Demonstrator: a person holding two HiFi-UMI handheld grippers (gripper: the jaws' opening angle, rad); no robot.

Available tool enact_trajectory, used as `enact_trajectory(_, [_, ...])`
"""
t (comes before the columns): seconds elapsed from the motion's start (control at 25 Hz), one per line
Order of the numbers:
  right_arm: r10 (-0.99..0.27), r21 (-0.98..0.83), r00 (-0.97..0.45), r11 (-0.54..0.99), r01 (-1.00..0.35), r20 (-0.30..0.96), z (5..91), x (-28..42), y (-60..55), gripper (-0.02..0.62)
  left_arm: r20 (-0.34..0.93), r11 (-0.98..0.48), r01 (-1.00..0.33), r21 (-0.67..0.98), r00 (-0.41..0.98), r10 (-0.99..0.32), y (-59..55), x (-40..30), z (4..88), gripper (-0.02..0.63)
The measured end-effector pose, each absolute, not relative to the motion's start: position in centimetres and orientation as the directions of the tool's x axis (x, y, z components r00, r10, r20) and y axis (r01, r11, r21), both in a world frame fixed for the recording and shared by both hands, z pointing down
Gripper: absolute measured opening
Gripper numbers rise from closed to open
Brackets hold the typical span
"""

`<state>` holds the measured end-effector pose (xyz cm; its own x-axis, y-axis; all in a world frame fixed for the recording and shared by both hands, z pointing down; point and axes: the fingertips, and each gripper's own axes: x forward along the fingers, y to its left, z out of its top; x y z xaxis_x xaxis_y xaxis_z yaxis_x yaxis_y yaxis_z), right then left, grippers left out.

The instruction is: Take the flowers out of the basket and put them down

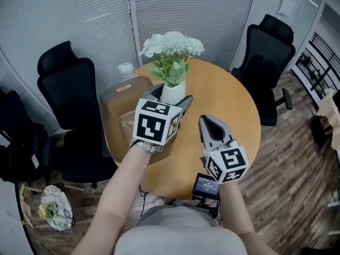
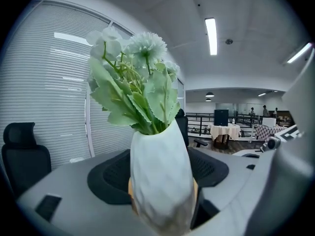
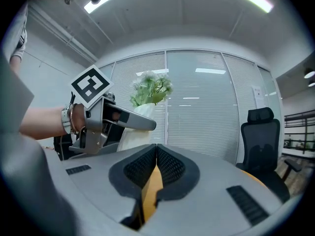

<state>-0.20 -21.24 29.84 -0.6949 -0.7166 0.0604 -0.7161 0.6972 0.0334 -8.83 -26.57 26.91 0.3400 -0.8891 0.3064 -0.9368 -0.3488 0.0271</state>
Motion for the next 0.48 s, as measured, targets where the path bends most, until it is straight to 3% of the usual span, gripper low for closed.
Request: enact_trajectory(0.48, [-0.764,0.053,-0.641,0.645,-0.762,0.077,29.8,3.8,-21.8,0.025,0.268,-0.413,-0.909,0.053,0.411,-0.871,-27.7,-3.5,26.6,0.354])
